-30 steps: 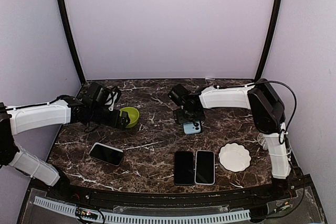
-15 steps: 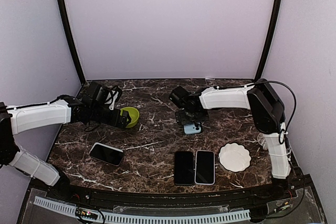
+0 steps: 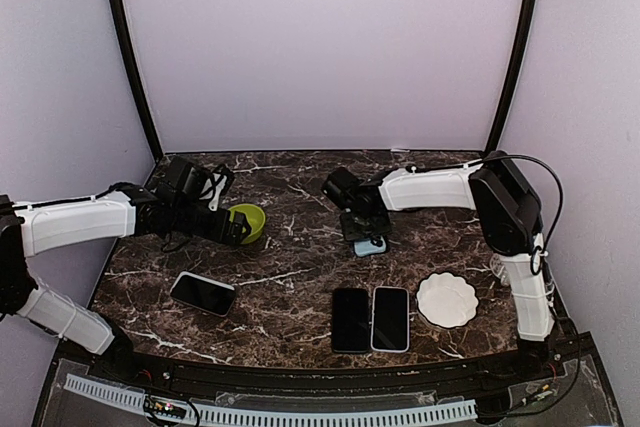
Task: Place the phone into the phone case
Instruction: Pick up the phone case from the phone case.
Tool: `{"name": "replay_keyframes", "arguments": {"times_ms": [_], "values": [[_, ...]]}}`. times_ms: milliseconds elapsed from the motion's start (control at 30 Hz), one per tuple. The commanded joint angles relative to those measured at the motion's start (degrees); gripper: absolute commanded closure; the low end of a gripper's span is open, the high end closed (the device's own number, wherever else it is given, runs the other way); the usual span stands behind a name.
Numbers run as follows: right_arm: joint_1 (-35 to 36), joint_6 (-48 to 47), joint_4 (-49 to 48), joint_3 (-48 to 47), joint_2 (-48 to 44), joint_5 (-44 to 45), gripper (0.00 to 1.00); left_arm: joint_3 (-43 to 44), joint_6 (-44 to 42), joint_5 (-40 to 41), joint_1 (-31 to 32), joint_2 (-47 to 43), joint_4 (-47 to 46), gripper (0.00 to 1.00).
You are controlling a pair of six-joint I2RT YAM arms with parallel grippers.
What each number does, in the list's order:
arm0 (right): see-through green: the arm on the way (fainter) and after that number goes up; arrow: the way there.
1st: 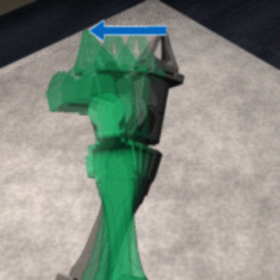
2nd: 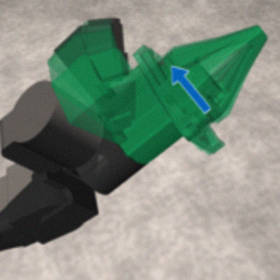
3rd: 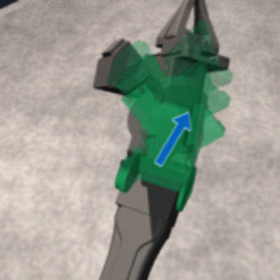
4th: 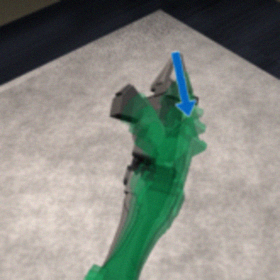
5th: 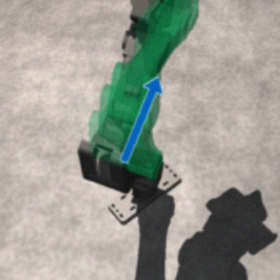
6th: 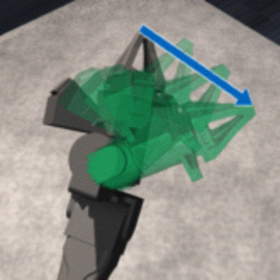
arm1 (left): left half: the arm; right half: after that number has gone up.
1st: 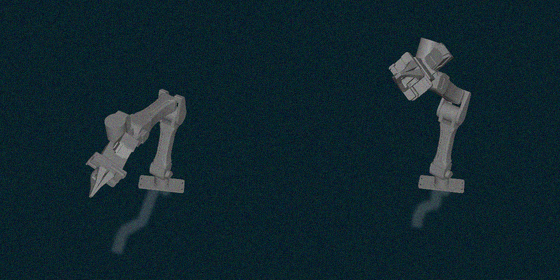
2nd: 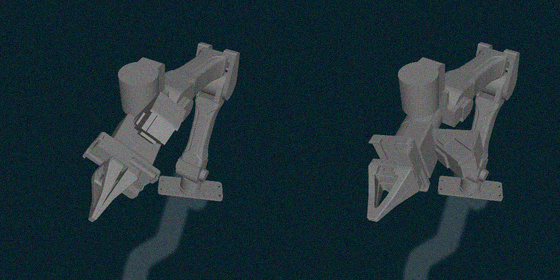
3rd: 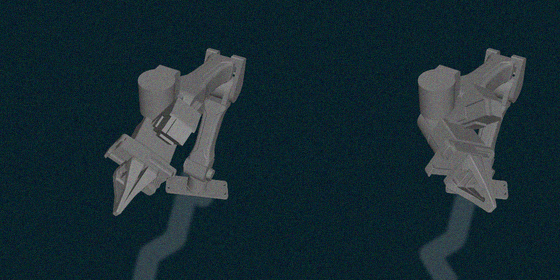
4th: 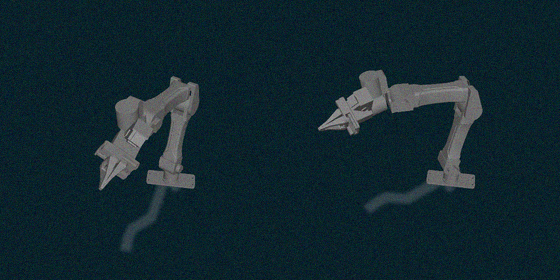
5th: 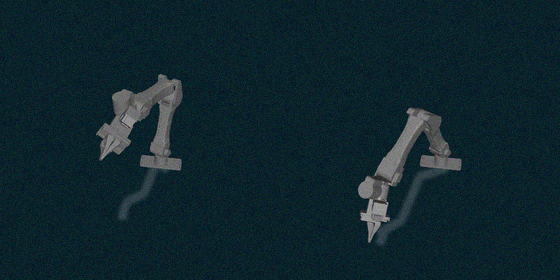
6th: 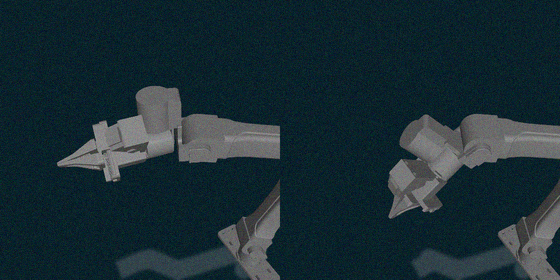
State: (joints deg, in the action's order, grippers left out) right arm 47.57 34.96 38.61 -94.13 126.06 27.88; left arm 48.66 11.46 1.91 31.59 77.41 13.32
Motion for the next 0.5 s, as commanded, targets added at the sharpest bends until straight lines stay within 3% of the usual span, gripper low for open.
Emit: {"name": "replay_keyframes", "arguments": {"times_ms": [0, 333, 467], "values": [[0.74, 0.02, 1.12, 1.11, -2.08, 1.56, 0.38, -0.81, -1.06, -1.11, -0.48, -1.31, -1.44, 0.01], [3.65, -3.33, -0.38, 2.64, -9.96, 3.62, 0.4, -2.05, -2.33, -4.85, -0.5, -3.98, -4.57, 0.03], [7.22, -9.39, -6.98, 6.64, -15.92, 3.75, 0.39, -1.08, -1.96, -12.32, -0.48, -6.42, -6.73, 0.1]]}}
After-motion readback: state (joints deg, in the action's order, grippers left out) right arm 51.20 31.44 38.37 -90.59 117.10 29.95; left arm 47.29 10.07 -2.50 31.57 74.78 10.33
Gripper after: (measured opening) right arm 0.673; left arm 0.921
